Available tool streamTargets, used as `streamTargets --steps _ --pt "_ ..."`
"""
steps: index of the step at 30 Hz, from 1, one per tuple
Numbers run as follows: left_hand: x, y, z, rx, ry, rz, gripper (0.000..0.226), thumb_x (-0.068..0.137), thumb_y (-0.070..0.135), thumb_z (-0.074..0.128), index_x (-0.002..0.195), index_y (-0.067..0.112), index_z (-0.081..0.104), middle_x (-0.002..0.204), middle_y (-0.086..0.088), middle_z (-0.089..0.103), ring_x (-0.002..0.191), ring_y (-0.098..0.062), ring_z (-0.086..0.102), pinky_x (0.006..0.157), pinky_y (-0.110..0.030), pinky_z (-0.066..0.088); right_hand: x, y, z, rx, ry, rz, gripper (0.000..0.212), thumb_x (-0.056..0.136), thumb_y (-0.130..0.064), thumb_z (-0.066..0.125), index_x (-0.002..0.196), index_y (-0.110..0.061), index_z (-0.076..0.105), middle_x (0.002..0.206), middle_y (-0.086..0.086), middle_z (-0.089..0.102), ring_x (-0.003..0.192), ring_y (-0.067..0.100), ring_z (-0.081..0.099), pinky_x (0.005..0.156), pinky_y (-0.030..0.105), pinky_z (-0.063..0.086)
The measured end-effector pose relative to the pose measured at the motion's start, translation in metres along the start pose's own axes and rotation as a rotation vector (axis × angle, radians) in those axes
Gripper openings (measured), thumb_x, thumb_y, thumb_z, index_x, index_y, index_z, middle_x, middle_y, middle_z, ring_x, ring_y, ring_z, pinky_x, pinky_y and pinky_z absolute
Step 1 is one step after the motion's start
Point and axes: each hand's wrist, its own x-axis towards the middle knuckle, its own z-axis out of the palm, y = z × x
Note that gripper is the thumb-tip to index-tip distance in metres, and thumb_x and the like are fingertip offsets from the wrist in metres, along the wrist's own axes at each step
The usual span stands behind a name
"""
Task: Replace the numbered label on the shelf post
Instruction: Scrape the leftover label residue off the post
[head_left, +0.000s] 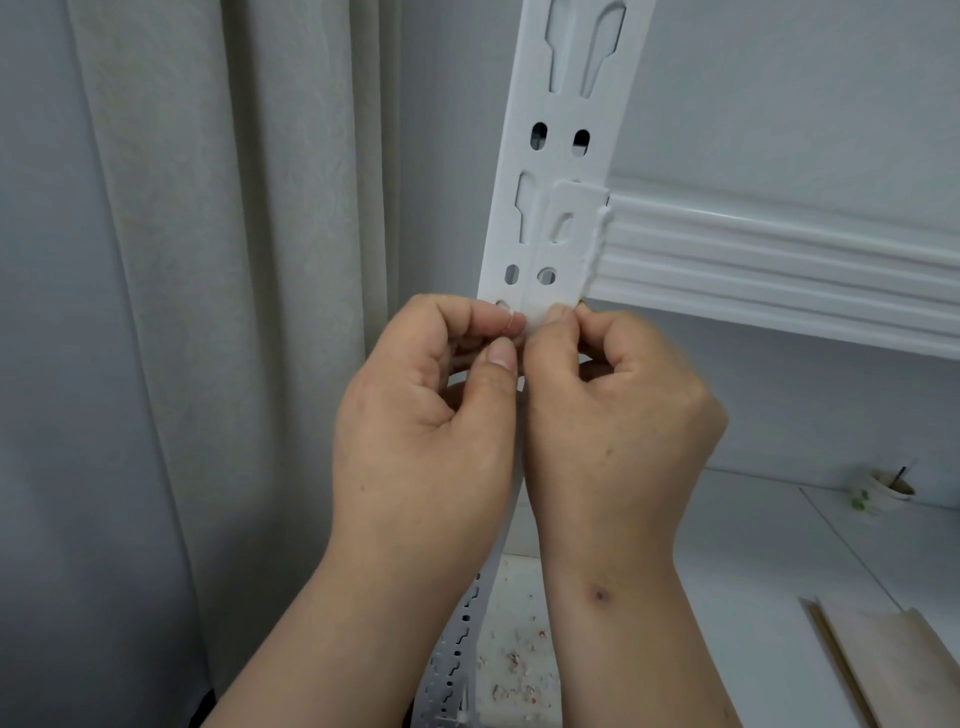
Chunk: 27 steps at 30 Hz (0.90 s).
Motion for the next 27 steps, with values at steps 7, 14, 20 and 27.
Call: streamTargets --steps 7,14,20,27 --pt "0.000 0.000 0.000 0.008 -0.004 0.007 0.026 0.090 0.003 0.060 0.084 0.028 0.065 0.090 0.009 0.075 0.089 -0.003 0.071 0.073 -0.013 0.053 -0.002 0.001 0.002 -0.019 0.053 -0.042 0.025 0.081 -0.026 0.054 0.063 -0.014 0.067 0.057 -0.002 0.062 0.053 0.021 0.058 0.065 0.045 0.052" --pt "0.001 -0.003 -0.001 -0.041 -0.006 -0.006 0.015 0.084 0.016 0.059 0.083 0.030 0.065 0.092 0.009 0.075 0.092 -0.008 0.071 0.079 -0.020 0.053 -0.009 0.005 -0.005 0.079 -0.030 0.005 0.034 0.084 -0.032 0.048 0.086 -0.015 0.077 0.069 -0.006 0.069 0.062 0.012 0.059 0.075 0.046 0.053" --pt "0.001 -0.004 -0.003 -0.031 -0.023 0.002 0.018 0.088 0.013 0.060 0.083 0.029 0.065 0.091 0.009 0.075 0.091 -0.007 0.071 0.078 -0.019 0.054 -0.009 0.002 -0.009 0.136 -0.087 0.155 0.021 0.079 -0.041 0.062 0.093 -0.030 0.073 0.071 -0.019 0.068 0.080 0.015 0.068 0.073 0.040 0.056" --pt "-0.001 -0.006 -0.001 0.036 0.007 0.043 0.019 0.086 0.014 0.058 0.085 0.032 0.065 0.091 0.015 0.074 0.090 -0.003 0.070 0.075 -0.014 0.052 -0.002 0.004 -0.010 0.037 -0.110 0.046 0.012 0.081 -0.038 0.063 0.076 -0.027 0.059 0.063 -0.012 0.061 0.070 0.022 0.063 0.072 0.045 0.053"
